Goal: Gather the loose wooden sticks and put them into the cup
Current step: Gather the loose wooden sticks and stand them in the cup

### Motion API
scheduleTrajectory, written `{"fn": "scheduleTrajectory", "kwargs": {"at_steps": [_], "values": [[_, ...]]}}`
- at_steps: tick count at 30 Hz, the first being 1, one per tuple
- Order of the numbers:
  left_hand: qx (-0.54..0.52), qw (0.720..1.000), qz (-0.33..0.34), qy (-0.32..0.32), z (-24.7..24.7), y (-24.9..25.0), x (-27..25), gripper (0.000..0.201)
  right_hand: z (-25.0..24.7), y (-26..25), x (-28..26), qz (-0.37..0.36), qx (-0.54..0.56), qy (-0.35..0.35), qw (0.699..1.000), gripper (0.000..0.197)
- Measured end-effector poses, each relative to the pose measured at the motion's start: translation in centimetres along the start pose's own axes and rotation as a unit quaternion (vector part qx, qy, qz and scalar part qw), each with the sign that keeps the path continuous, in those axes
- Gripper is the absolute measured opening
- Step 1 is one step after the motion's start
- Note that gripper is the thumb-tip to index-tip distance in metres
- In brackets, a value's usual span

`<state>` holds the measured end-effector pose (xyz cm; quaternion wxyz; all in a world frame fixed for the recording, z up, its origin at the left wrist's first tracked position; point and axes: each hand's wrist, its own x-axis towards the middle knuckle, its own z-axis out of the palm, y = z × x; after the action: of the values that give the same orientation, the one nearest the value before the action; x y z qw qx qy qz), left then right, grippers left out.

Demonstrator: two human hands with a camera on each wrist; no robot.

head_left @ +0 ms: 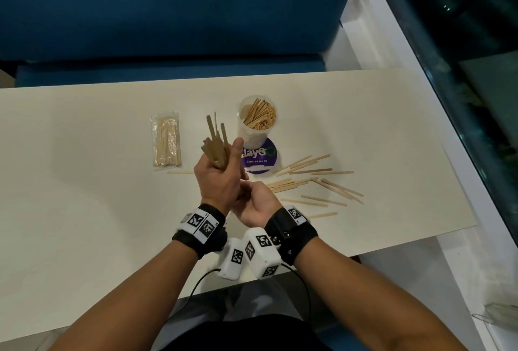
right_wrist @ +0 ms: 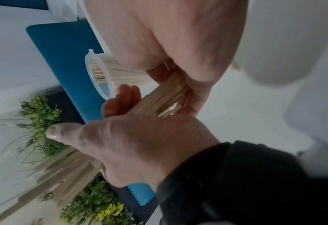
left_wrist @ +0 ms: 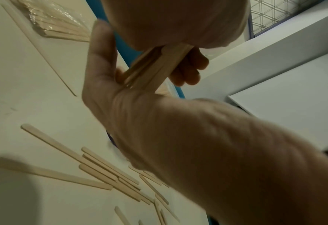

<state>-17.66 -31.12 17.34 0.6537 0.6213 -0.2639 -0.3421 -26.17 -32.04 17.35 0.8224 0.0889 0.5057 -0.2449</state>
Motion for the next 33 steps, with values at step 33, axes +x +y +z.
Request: {"fn": "scheduleTrajectory", "kwargs": {"at_steps": [33], "values": [[0.303, 0.937, -0.03, -0.173, -1.2, 0.6, -1.6, 0.016, 3.7, -1.8, -3.3, -0.482, -0.804, -0.08, 0.338, 0.041]]}}
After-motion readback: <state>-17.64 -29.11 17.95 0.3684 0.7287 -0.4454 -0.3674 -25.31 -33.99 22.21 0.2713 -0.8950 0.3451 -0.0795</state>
